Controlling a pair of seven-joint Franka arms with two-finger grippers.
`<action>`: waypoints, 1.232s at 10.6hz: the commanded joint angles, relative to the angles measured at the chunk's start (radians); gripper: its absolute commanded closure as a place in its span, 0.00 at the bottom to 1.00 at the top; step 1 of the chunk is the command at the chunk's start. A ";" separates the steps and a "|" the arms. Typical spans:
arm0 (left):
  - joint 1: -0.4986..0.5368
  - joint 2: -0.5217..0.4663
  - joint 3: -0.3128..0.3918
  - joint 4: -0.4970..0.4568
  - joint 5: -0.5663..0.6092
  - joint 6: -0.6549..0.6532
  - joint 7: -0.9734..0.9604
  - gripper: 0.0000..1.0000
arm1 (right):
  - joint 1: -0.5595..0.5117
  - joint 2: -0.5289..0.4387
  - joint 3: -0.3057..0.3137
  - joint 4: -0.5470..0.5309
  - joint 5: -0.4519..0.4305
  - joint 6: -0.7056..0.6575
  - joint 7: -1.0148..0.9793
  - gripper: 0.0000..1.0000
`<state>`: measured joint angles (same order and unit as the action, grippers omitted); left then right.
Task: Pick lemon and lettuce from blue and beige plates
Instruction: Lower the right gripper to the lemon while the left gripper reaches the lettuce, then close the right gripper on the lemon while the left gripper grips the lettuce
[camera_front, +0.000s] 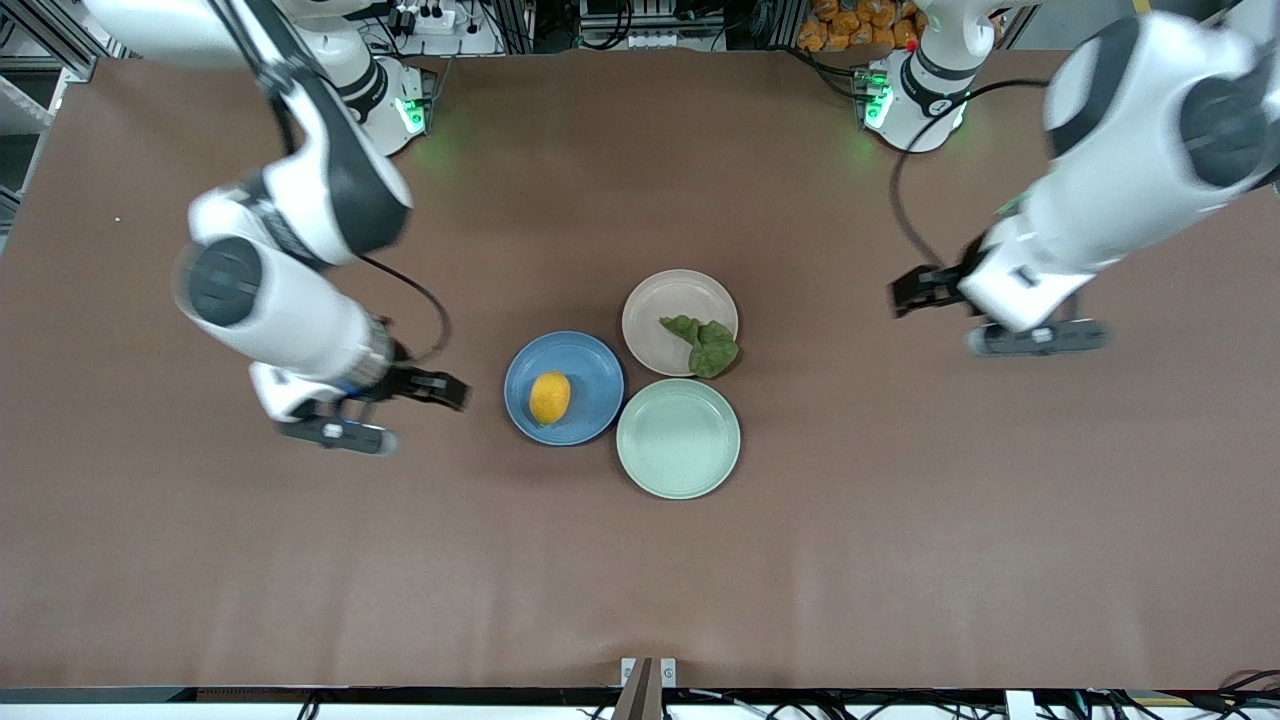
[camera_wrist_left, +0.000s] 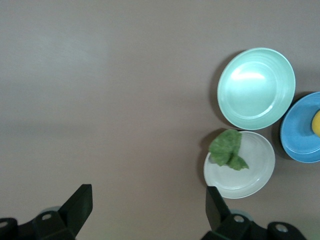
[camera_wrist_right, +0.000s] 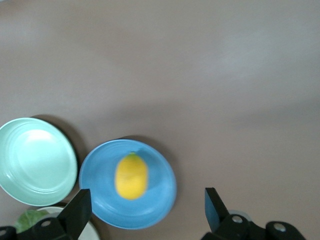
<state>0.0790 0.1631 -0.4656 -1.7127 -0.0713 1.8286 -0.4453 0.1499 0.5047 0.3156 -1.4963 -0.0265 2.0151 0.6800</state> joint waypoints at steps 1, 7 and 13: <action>-0.085 0.045 -0.030 -0.093 -0.015 0.151 -0.180 0.00 | 0.060 0.141 0.017 0.025 -0.006 0.088 0.082 0.00; -0.291 0.361 -0.024 -0.087 0.127 0.463 -0.571 0.00 | 0.102 0.225 0.019 -0.016 -0.015 0.093 0.082 0.00; -0.398 0.552 0.019 -0.030 0.315 0.598 -0.805 0.00 | 0.109 0.268 0.017 -0.045 -0.018 0.154 0.082 0.00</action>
<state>-0.2684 0.6901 -0.4819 -1.7880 0.2111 2.4254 -1.1993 0.2602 0.7649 0.3246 -1.5184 -0.0277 2.1312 0.7433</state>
